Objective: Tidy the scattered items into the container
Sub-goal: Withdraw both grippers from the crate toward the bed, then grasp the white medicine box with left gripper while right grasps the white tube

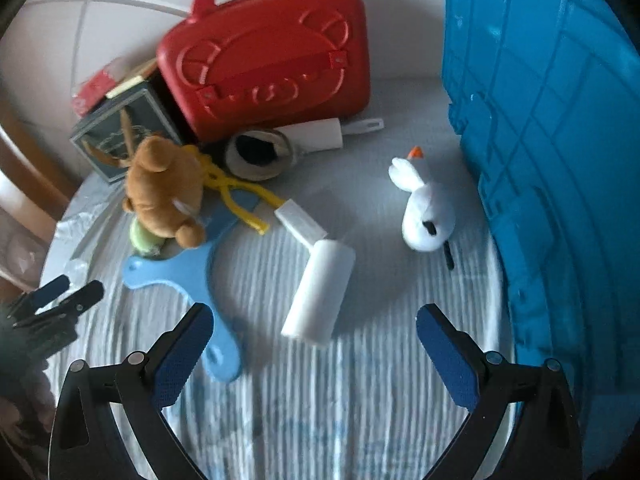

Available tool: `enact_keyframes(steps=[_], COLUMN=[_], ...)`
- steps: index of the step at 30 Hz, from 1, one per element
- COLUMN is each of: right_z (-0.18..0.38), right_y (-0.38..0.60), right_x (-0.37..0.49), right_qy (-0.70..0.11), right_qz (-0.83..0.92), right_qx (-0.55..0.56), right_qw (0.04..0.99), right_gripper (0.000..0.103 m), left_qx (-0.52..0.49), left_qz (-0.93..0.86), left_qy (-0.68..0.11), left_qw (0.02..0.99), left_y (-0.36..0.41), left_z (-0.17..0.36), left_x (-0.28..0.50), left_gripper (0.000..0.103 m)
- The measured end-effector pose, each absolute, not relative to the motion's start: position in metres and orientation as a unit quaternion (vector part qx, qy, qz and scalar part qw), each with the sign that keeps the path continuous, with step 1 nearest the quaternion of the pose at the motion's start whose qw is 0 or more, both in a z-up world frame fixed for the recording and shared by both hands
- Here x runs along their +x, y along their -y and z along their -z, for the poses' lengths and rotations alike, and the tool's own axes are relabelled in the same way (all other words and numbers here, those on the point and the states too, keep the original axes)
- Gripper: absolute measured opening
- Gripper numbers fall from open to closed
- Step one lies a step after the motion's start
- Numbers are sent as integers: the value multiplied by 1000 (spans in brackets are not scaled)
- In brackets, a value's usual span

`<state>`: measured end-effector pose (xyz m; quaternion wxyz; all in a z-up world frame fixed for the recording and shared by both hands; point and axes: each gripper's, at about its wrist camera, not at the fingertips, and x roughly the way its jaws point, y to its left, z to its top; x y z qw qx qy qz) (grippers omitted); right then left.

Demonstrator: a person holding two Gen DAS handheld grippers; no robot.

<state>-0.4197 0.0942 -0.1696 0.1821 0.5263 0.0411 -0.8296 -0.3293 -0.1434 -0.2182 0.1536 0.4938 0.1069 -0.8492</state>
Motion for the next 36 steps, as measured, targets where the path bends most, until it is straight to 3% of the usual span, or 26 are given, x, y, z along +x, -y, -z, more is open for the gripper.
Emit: enact_keyframes(steps=[3,8,13,15,16,17,25,31,33,35,36], right_z=[183,222,261,275,280,282,283,285,286,291,290], right_y=[-88,-85,-82,-78,-79,-83,-148,-161,-162,-163,-162], right_x=[-437,-449,-460,-463,-463,-462,-445,-444,-444,-445,-442], right_qy=[-58,-53,-26,-34,-22,-12,-2,-14,-8,1,-6], right_qz=[824,804,789,787,785,787,824,837,837,834,840], right_qx=[533,564,588,594,596,595,560,539,537,541,533], right_qw=[184,179,173,166,167,161,85,93,100,104,104], right_gripper=[102,83,81,66,50,46,46,46,46,46,46], left_qx=[496,506,516,513,511,509,508,531,503,481,474], left_qz=[848,847,847,851,854,856,856,841,859,871,876], left_qy=[-109,-99,-62,-51,-43,-35,-78,-67,-50,-54,-53], left_qw=[152,128,110,98,93,87,51,76,85,80,76], left_y=[140,115,89,82,77,73,32,-10,-17,-18,-18], left_z=[233,263,284,286,287,288,300,342,340,336,333], left_x=[-349,-369,-382,-388,-392,-396,-450,-493,-490,-482,-477], left_gripper=[80,80,80,80,80,80,80,81,73,55,41])
